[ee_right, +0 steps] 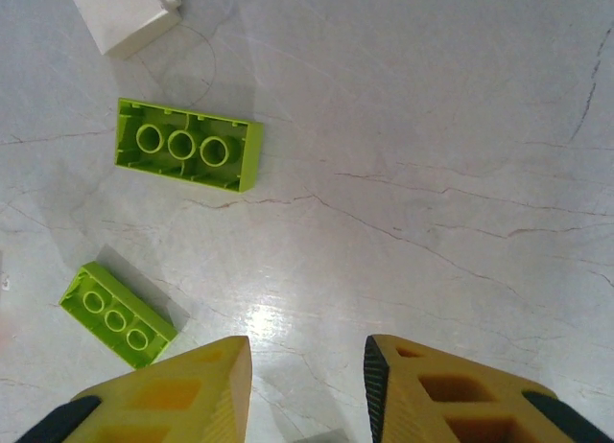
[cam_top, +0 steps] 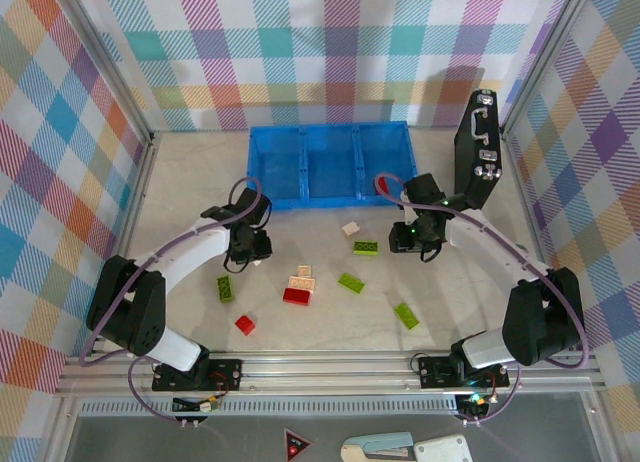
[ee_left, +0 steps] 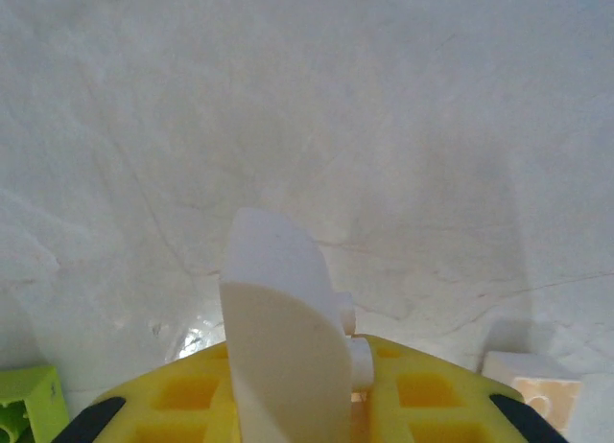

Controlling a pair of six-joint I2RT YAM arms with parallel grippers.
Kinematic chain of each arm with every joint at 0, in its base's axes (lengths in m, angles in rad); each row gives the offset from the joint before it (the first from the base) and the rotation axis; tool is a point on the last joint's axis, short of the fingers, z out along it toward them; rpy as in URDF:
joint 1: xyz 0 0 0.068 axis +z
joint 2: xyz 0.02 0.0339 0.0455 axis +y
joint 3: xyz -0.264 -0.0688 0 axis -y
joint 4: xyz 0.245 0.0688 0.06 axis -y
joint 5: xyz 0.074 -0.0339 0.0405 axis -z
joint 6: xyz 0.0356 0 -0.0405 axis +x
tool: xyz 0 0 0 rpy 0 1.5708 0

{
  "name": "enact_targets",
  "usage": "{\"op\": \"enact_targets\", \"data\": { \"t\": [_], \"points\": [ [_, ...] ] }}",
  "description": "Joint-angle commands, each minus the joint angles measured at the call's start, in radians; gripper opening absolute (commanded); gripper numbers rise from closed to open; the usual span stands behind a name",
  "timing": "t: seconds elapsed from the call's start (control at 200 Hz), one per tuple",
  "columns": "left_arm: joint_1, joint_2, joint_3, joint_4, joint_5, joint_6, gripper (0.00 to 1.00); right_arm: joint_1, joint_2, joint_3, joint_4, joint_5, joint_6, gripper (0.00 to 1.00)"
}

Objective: Sort the legos into containers by color
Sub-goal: Pick up the lego from the bottom-left of the table, then place the lego in the container.

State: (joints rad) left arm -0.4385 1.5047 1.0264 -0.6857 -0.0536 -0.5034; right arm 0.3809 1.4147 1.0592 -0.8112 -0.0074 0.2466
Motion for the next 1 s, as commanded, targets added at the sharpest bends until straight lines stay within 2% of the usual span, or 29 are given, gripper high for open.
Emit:
{"op": "enact_targets", "data": {
  "t": [0.0, 0.57, 0.995],
  "points": [
    [-0.011, 0.023, 0.064, -0.056, -0.027, 0.047, 0.24, 0.006, -0.03, -0.005, -0.027, 0.012, -0.013, 0.37],
    [0.051, 0.194, 0.408, -0.134, -0.017, 0.151, 0.23, 0.006, -0.05, -0.001, -0.064, 0.045, -0.03, 0.37],
    [0.121, 0.423, 0.738, -0.171, 0.029, 0.248, 0.22, 0.006, -0.108, -0.008, -0.123, 0.078, -0.039, 0.37]
  ]
}}
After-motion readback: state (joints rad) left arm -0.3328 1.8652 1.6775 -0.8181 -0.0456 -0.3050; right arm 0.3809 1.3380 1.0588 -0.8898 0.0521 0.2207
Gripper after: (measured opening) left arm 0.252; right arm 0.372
